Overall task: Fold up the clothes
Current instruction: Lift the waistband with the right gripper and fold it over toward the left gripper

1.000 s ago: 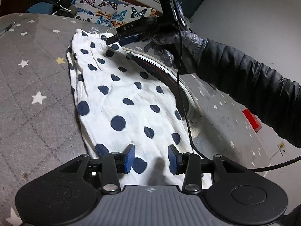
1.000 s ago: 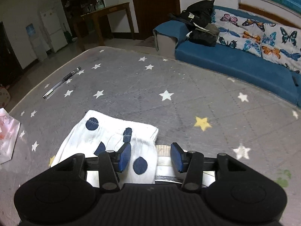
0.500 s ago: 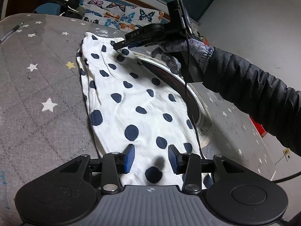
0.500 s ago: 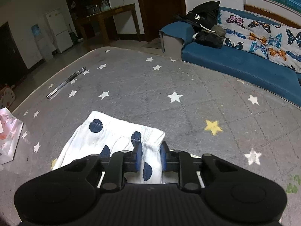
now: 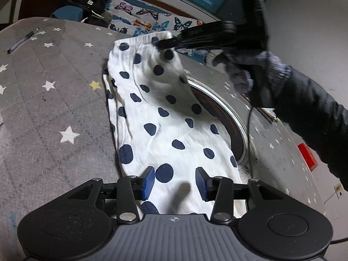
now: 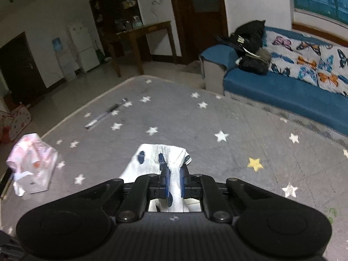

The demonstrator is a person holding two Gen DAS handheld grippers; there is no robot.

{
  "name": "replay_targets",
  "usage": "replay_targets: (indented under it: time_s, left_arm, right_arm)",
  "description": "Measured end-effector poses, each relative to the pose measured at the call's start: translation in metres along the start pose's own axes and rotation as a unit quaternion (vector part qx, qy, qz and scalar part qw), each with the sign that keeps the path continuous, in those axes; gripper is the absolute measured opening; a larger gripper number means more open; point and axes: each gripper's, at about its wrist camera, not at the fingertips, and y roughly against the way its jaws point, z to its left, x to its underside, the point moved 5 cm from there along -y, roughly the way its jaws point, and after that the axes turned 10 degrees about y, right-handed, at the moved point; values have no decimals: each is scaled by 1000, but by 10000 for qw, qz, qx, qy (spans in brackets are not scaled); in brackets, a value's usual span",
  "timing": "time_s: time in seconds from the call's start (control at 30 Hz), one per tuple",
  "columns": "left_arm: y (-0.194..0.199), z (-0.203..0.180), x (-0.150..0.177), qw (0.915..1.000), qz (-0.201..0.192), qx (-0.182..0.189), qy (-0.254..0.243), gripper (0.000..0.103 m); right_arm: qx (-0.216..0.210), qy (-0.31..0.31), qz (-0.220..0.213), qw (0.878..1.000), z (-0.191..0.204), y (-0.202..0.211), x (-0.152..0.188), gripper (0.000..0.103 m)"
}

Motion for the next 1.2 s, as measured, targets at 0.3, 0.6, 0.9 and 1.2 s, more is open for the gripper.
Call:
replay_targets:
  time_s: [0.3, 0.6, 0.9, 1.2]
  left_arm:
    - [17, 4, 15, 9996, -131, -217, 140, 48]
    - [30, -2, 30, 9986, -268, -428, 141, 49]
    - [46, -11, 42, 9975, -460, -523, 111, 49]
    - [81, -15, 62, 9968, -655, -449, 25, 52]
  right_arm:
    - [-247, 237, -402, 9986, 38, 64, -2, 6]
    - [-571, 402, -671, 9953, 81, 134, 24, 6]
    - [-1113, 661, -699, 9891, 135, 192, 68, 6]
    - [-1691, 1248, -419, 9768, 176, 219, 127, 6]
